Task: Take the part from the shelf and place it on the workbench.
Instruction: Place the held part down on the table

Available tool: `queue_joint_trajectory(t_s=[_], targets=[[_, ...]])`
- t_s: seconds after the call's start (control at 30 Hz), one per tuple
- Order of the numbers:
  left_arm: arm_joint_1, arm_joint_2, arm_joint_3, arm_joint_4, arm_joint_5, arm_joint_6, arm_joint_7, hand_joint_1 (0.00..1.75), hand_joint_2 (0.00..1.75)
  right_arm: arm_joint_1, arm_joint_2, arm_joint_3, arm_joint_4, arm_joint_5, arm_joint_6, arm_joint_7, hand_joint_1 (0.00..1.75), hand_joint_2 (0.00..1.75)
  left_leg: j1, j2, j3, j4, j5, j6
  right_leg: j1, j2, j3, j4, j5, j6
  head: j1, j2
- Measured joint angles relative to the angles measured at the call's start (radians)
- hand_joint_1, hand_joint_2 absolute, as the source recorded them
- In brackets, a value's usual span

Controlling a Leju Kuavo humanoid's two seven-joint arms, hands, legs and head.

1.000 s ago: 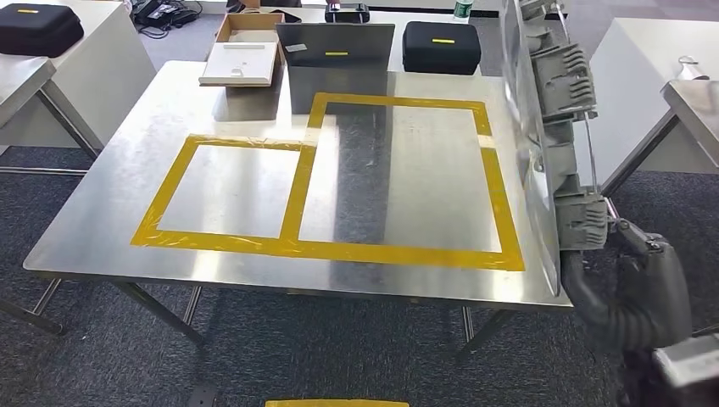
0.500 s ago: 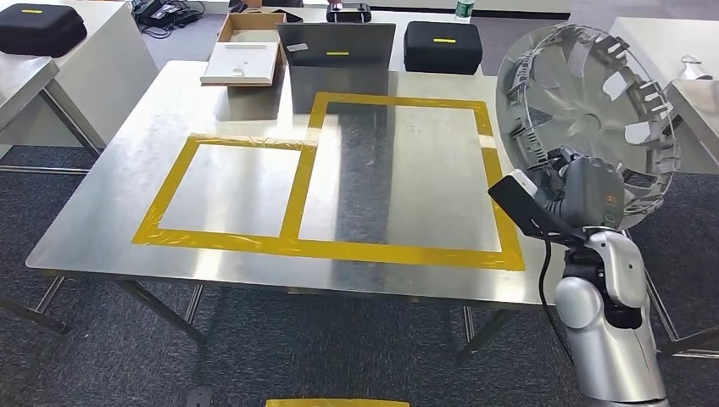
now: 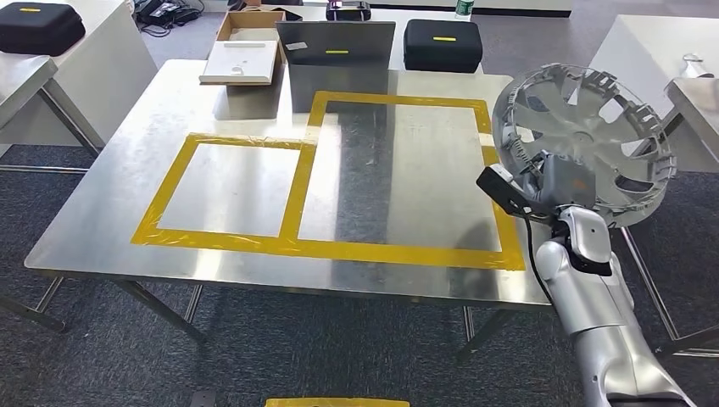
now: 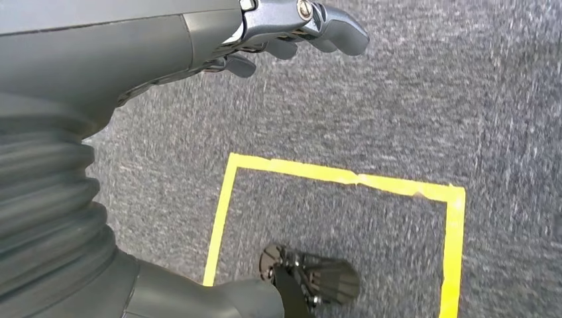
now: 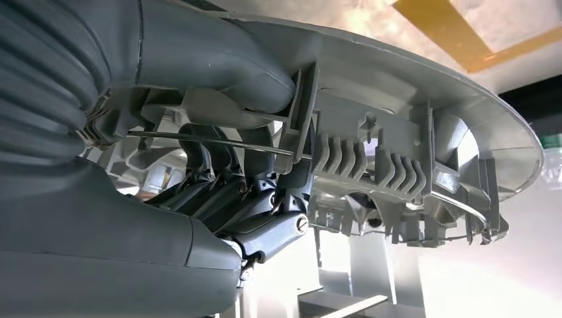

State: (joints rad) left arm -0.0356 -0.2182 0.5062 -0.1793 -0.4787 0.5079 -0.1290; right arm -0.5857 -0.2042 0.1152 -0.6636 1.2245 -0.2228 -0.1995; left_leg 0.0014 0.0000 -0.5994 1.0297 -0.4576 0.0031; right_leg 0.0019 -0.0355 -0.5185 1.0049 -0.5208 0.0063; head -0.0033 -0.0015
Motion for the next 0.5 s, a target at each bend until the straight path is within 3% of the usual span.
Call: queue_joint_trajectory(t_s=[0.2, 0.37, 0.5], targets=[[0.000, 0.000, 0.000, 0.000, -0.009, 0.030, -0.009, 0.00, 1.75, -0.080, 0.015, 0.027, 0.115, 0.008, -0.002, -0.122, 1.75, 1.75, 0.000, 0.000, -0.001, 0.000, 0.000, 0.000, 0.000, 0.000, -0.001, 0.000, 0.000, 0.000, 0.000, 0.000], [-0.001, 0.000, 0.000, 0.000, -0.010, 0.042, -0.014, 0.00, 1.75, -0.100, 0.022, 0.042, 0.139, 0.021, -0.012, -0.161, 1.75, 1.75, 0.000, 0.000, -0.001, 0.000, 0.000, 0.000, 0.000, 0.000, -0.001, 0.000, 0.000, 0.000, 0.000, 0.000], [-0.001, -0.002, 0.000, 0.000, -0.023, 0.053, -0.018, 0.00, 1.75, -0.171, 0.073, 0.122, 0.206, 0.069, -0.032, -0.210, 1.75, 1.75, 0.000, 0.000, -0.001, -0.001, 0.001, -0.001, 0.000, 0.000, -0.002, 0.001, 0.000, 0.000, 0.000, 0.000]])
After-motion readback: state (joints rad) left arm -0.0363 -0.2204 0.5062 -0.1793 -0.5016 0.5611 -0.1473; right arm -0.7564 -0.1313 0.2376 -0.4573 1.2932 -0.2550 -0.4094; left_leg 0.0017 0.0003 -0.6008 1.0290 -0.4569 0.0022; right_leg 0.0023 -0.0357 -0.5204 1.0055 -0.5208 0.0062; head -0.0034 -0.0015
